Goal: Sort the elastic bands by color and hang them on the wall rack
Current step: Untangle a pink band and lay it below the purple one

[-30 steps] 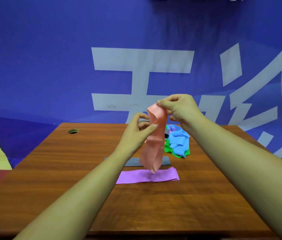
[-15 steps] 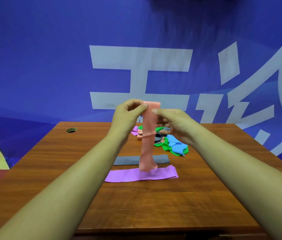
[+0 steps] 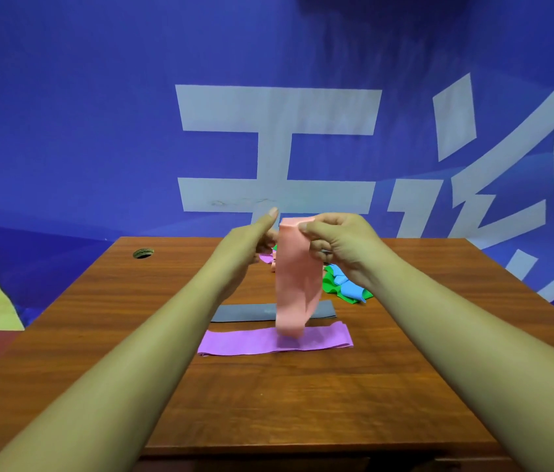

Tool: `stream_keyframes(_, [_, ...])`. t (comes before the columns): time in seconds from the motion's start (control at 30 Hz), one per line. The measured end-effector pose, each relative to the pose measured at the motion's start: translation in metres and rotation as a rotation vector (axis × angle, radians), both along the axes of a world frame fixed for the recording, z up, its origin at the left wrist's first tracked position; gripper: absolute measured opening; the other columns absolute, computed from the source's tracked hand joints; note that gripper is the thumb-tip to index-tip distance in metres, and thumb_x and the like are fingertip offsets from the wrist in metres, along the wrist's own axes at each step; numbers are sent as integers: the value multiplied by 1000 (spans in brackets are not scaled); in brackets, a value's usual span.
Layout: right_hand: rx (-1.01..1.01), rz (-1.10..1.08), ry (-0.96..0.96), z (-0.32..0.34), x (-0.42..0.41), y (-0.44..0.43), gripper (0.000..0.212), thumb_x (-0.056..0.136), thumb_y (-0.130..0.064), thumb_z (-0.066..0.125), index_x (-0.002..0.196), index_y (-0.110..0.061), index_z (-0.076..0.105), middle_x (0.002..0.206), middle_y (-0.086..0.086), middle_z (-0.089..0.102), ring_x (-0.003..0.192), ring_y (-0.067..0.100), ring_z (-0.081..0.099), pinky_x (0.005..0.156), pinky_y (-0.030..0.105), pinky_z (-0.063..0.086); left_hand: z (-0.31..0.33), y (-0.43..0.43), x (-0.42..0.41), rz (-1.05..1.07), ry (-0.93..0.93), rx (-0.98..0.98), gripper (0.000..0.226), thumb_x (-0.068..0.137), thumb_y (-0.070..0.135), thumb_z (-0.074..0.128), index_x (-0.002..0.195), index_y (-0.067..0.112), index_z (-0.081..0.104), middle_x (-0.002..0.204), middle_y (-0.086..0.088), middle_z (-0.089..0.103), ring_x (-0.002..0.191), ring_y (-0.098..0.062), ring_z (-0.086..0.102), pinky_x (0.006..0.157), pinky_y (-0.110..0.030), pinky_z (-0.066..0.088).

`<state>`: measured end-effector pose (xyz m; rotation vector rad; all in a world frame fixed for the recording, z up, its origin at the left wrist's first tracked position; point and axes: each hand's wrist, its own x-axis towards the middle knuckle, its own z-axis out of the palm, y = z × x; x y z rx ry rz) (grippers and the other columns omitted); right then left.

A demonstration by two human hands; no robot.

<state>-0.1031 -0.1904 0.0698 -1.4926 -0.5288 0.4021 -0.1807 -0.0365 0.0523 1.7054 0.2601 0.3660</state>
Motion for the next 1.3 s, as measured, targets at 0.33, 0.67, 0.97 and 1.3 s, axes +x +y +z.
stream_keyframes(0.33, [-19, -17, 1, 0, 0, -8, 34, 87, -22, 71, 105, 5, 65, 75, 6, 68, 60, 12, 62, 69, 29, 48, -6, -5, 4, 17, -259, 117, 15, 91, 27, 66, 88, 15, 75, 87, -4, 72, 81, -6, 61, 75, -16, 46])
stream_keyframes(0.67, [-305, -46, -531, 19, 0, -19, 12, 86, -21, 73, 91, -11, 75, 71, 1, 69, 64, 9, 58, 61, 19, 45, -11, -12, 8, 57, -282, 210, 3, 85, 28, 73, 83, 28, 72, 83, 4, 62, 72, -3, 53, 67, -13, 42])
stream_keyframes(0.97, [-254, -99, -484, 32, -3, -15, 8, 87, -12, 67, 90, -6, 72, 77, 3, 69, 64, 4, 61, 58, 18, 51, -15, -21, 14, -7, -344, 73, 22, 87, 12, 71, 82, 16, 50, 63, 4, 61, 64, -10, 55, 56, -20, 41])
stream_keyframes(1.3, [-265, -166, -417, 46, 2, -13, 7, 88, -11, 65, 86, -8, 70, 72, 2, 68, 55, 3, 62, 59, 23, 54, -40, -24, 4, -293, -97, -86, 32, 86, 11, 72, 115, 16, 61, 101, -5, 76, 91, -17, 71, 85, -34, 54])
